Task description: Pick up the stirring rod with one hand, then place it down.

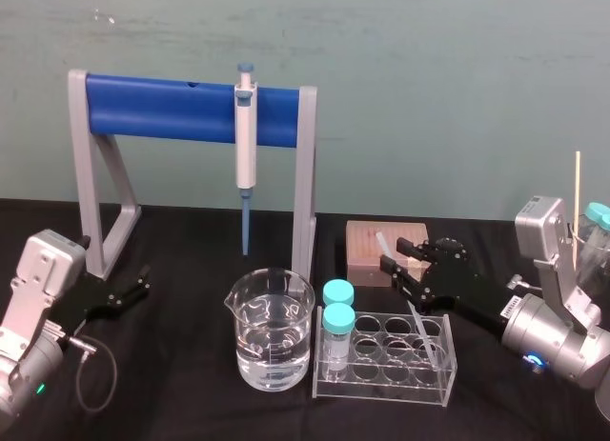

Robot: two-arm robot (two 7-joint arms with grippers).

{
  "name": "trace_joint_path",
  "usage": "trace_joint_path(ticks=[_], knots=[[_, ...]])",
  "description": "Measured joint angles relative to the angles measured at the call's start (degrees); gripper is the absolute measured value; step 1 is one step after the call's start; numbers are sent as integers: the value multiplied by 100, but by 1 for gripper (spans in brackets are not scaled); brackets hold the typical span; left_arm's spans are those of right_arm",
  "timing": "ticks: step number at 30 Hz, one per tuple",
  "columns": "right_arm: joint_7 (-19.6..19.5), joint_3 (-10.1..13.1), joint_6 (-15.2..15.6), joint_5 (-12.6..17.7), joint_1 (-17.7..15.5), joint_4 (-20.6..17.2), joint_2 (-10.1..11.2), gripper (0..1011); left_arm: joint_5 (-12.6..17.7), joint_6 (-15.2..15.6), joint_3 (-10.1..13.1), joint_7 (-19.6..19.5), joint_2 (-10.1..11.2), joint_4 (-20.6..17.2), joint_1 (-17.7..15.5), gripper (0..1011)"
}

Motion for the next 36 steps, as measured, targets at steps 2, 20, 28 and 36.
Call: trace_joint_path(ticks=[2, 20, 28, 36], knots=[[0, 0, 0, 0, 0, 0, 0, 335, 0, 0, 0, 0, 0, 0, 0, 1000], [0, 0, 0, 0, 0, 0, 0, 64, 0, 0, 0, 0, 0, 0, 0, 1000], [0, 0, 0, 0, 0, 0, 0, 64, 0, 0, 0, 0, 0, 0, 0, 1000], [-69, 91, -128, 18, -65, -87, -12, 64, 0, 0, 0, 0, 0, 0, 0, 1001]])
